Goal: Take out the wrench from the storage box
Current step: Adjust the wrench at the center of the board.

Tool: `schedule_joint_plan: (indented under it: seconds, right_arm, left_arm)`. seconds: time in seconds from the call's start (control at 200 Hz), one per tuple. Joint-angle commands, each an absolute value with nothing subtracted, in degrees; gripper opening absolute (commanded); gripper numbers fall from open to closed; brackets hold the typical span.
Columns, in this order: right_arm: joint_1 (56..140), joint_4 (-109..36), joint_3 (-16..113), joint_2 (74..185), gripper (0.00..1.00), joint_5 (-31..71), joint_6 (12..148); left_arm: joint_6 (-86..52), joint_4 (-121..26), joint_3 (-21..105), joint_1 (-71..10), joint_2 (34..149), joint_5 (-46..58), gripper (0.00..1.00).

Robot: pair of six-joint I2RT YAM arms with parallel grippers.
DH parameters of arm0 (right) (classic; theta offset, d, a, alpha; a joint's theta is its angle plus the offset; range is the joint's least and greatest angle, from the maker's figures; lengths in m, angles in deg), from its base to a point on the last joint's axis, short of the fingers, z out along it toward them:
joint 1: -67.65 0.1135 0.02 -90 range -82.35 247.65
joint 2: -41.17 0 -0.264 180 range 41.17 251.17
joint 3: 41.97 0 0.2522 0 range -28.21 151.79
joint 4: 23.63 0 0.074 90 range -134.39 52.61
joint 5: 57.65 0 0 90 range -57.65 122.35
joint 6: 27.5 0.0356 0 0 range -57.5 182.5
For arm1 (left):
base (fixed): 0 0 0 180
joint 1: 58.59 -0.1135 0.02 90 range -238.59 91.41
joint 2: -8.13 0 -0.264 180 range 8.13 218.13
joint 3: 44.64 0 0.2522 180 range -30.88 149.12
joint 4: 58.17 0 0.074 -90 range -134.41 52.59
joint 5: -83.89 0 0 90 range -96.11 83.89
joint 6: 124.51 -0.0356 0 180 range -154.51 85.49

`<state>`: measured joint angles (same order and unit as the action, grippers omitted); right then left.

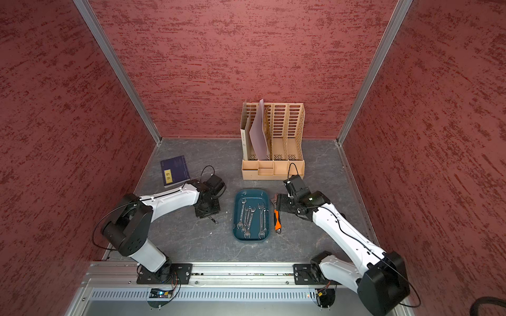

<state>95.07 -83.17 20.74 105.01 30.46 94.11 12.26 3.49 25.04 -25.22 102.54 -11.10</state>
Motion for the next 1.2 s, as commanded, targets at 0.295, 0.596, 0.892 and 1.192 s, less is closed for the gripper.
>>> schedule_joint_plan:
  seconds: [0.295,0.596,0.892,1.192]
  right_arm:
    - [96.7,-83.0,23.5,104.6,0.74,28.5,96.8]
    - [100.7,-82.2,25.0,107.0,0.74,28.9,98.4]
    - [103.9,-81.7,27.0,109.6,0.73,29.9,99.3]
    - [104.6,-81.2,26.9,110.7,0.74,30.2,99.4]
  left_arm:
    - [12.5,-0.1,23.0,-26.0,105.9,-10.5,0.37]
    - [9.0,-4.0,23.8,-25.6,107.4,-10.2,0.26]
    - [6.6,-0.2,30.0,-22.9,109.2,-13.2,0.27]
    - [10.6,-0.8,27.1,-23.0,105.9,-12.0,0.41]
